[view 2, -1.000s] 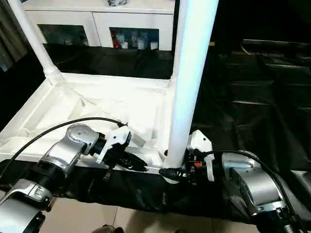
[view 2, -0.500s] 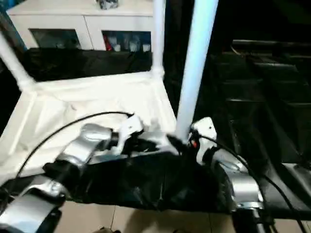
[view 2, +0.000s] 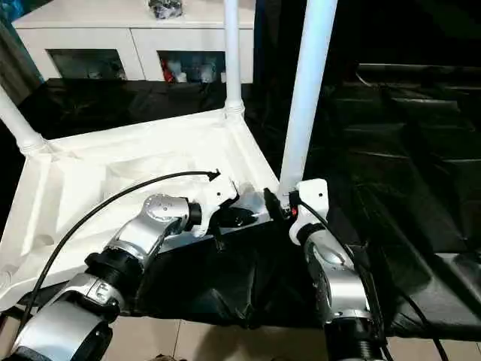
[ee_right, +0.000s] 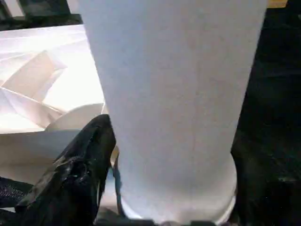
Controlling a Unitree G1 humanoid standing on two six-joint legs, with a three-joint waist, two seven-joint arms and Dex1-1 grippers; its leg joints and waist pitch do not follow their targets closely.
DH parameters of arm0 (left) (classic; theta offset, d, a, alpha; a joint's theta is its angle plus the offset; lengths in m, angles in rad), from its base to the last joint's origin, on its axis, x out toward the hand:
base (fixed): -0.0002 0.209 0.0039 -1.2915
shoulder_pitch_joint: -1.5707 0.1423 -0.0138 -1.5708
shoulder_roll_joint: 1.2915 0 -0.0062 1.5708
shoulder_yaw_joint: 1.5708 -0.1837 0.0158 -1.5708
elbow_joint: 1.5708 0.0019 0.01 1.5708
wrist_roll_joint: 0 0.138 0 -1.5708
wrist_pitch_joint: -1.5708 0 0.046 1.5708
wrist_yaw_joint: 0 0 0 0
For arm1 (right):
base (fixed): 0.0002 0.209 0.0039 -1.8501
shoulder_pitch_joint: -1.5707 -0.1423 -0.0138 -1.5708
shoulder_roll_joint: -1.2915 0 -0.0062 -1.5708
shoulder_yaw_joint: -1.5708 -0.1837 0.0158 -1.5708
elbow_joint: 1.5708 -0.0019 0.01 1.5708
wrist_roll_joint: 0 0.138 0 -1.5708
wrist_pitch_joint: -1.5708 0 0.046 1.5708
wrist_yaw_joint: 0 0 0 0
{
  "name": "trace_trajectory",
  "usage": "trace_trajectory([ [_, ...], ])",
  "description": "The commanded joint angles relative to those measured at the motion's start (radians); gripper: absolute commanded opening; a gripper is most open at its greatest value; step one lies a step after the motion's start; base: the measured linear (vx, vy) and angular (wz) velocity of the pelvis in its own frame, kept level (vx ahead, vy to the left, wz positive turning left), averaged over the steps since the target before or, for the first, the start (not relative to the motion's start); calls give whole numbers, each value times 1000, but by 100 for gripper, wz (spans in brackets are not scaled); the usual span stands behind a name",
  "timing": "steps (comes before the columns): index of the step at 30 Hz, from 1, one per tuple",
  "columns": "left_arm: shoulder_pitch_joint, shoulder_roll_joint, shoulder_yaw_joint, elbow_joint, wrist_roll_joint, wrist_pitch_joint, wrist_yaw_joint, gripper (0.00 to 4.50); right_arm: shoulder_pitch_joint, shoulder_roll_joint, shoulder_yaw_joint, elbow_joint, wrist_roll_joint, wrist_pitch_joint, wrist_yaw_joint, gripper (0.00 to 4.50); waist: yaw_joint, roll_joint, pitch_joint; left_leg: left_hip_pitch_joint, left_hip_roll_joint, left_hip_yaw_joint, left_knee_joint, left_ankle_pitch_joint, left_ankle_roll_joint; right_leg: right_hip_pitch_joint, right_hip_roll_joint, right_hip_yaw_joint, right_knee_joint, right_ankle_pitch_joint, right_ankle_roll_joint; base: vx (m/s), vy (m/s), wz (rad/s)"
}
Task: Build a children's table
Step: Rotate leg to tighten
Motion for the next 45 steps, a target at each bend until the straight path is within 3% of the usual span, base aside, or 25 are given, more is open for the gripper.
trace_trajectory([
  [1,19,-38,-44,-23,-56,-43,-91,0,-12,2,101,-7,13,-9,116,387,-2,-19,-54,7,37,-20,-70,-258,57,39,-51,38,-75,-260,-199,0,0,0],
  [7,26,18,-37,-54,-94,-67,-216,0,23,-115,131,-70,48,-20,321,387,7,-22,-60,-2,37,-16,-54,-123,146,50,-50,35,-51,-67,-261,0,0,0],
  [9,29,50,-43,-73,-106,-75,-289,0,54,-187,154,-123,78,-1,443,387,10,-23,-57,0,38,-15,-54,-140,157,49,-51,34,-54,-88,-263,0,0,0],
  [13,33,88,-55,-90,-114,-83,-375,0,84,-279,176,-177,118,38,590,387,21,-21,-51,4,45,-14,-60,-204,133,45,-49,33,-63,-208,-247,0,0,0],
  [17,36,105,-65,-99,-113,-86,-414,0,90,-318,186,-194,127,48,647,387,20,-21,-47,6,46,-15,-65,-229,102,39,-50,35,-68,-261,-234,0,0,0],
  [22,35,144,-86,-110,-117,-100,-496,0,79,-410,211,-201,122,56,764,387,27,-23,-51,6,47,-15,-61,-198,111,42,-50,35,-61,-197,-246,0,0,0],
  [23,36,148,-87,-112,-118,-100,-504,0,76,-419,214,-197,118,55,773,359,27,-23,-51,4,46,-14,-59,-188,118,42,-50,35,-58,-175,-253,0,0,0],
  [26,37,161,-89,-116,-121,-102,-525,0,66,-438,222,-187,113,59,794,349,30,-24,-50,5,46,-14,-58,-180,123,42,-51,35,-58,-173,-260,0,0,0],
  [33,41,172,-89,-119,-119,-102,-543,0,54,-443,226,-183,124,71,819,284,37,-28,-50,5,47,-14,-59,-183,114,42,-51,34,-58,-192,-254,0,0,0],
  [41,43,168,-87,-112,-123,-95,-522,0,70,-422,228,-190,144,90,802,275,38,-25,-50,5,47,-14,-58,-173,117,42,-51,34,-56,-178,-258,0,0,0],
  [45,38,129,-73,-95,-108,-68,-429,0,87,-361,211,-184,138,91,710,274,39,-23,-47,8,48,-15,-61,-203,98,38,-51,35,-63,-219,-248,0,0,0],
])
